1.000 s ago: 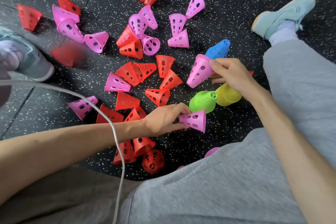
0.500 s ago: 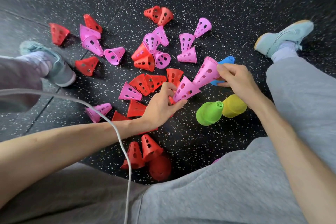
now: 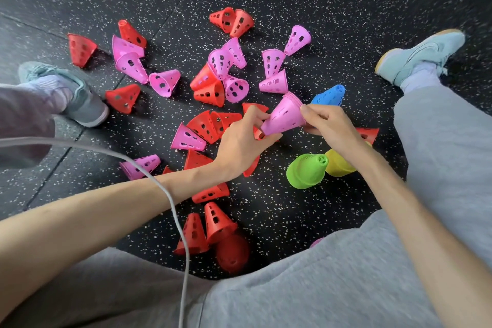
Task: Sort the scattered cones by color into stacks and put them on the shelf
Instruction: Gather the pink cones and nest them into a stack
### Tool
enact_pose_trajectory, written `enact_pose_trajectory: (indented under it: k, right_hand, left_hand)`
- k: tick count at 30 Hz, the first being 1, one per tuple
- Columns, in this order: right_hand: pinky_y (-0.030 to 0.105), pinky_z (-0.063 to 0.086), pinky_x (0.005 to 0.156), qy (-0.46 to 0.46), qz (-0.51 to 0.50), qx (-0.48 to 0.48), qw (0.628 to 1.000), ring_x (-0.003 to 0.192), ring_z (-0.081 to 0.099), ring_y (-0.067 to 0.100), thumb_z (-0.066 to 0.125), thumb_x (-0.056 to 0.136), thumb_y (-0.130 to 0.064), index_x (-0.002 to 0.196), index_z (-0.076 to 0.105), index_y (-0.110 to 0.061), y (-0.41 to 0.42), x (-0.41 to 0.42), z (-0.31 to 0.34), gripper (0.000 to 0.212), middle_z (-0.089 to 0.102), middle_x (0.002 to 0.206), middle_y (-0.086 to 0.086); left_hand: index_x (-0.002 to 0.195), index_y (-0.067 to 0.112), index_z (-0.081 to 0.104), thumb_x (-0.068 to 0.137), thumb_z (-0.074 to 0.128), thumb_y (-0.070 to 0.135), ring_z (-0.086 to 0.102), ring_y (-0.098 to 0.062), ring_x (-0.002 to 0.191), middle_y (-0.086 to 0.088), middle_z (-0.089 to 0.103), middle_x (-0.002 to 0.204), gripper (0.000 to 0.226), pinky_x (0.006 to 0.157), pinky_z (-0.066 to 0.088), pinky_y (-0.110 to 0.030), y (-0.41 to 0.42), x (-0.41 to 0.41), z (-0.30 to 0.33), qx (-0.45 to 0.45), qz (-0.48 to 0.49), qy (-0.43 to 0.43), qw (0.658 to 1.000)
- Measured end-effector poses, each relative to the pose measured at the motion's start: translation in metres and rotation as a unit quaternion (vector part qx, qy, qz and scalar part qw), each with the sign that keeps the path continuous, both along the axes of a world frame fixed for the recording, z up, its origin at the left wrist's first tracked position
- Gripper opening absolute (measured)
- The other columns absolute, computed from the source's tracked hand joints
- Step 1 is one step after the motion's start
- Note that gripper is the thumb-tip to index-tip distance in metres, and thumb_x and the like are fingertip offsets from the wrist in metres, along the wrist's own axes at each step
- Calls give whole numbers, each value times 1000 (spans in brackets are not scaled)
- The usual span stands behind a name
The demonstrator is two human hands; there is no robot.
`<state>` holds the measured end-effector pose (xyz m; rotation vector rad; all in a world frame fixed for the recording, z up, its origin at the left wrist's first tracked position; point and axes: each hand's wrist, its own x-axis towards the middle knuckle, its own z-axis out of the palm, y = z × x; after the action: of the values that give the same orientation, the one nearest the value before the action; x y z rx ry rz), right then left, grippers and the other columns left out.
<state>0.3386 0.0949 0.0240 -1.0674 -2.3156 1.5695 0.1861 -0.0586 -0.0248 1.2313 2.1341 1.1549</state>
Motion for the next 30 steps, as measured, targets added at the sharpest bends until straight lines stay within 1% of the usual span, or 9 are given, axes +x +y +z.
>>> enact_pose_trajectory:
  k: [2,5,8,10,16,19,23,26,30]
  right_hand:
    - [50,55,101,3,0,-13,1000,105,69,25,50,104,-46,91,76,-28,1,-2,-3,35,73,105,9]
    - [43,55,103,1,-10,-38,999,110,69,18,50,105,-43,103,78,-29,2,-5,-5,31,75,112,-3]
    - [39,55,103,6,-23,-50,998,112,69,14,51,106,-41,111,77,-24,2,-6,-4,32,75,116,-4]
    - [35,56,101,13,-32,-60,998,113,68,11,51,106,-38,113,75,-24,2,-7,-4,29,74,118,-3]
    - [33,56,99,20,-31,-65,997,111,69,10,51,106,-37,105,75,-28,0,-7,-3,26,74,116,-4]
    - [33,57,99,24,-31,-64,997,109,70,9,51,107,-36,102,75,-31,-1,-8,2,25,75,112,-8]
    - [32,57,97,43,-35,-61,997,103,71,9,50,107,-31,97,75,-29,-4,-13,16,27,78,98,-12]
    - [35,57,99,44,-43,-53,997,106,71,12,49,108,-30,100,74,-29,-8,-17,26,26,77,99,-11]
    - [36,58,97,35,-31,-2,999,90,68,0,50,107,-32,93,74,-25,-15,-13,43,29,75,91,-11]
  left_hand:
    - [109,27,52,87,78,40,54,8,66,17,67,93,37,61,45,-31,0,-1,0,-3,4,19,1000]
    - [112,25,53,88,77,41,54,9,63,20,66,93,38,61,43,-30,1,-3,2,-14,9,44,999]
    - [114,24,55,88,77,41,62,-2,74,18,69,94,38,71,53,-38,4,-4,3,-13,17,51,998]
    - [113,23,55,88,77,40,66,-13,81,16,70,95,37,73,54,-43,5,-4,2,-12,10,55,998]
    - [114,23,56,88,77,39,67,-14,86,16,70,96,37,74,55,-44,5,-5,1,-9,12,56,998]
    - [112,23,58,87,77,40,67,-14,82,15,70,94,36,71,55,-43,4,-5,1,3,15,71,997]
    - [112,24,58,87,76,43,67,-15,80,13,71,92,36,70,55,-43,6,-10,11,18,26,101,994]
    - [111,24,58,88,73,43,66,-17,77,12,72,92,33,69,54,-42,5,-14,19,25,25,123,992]
    - [116,23,56,89,73,44,66,-17,77,10,71,93,39,69,54,-38,5,-16,35,28,3,142,989]
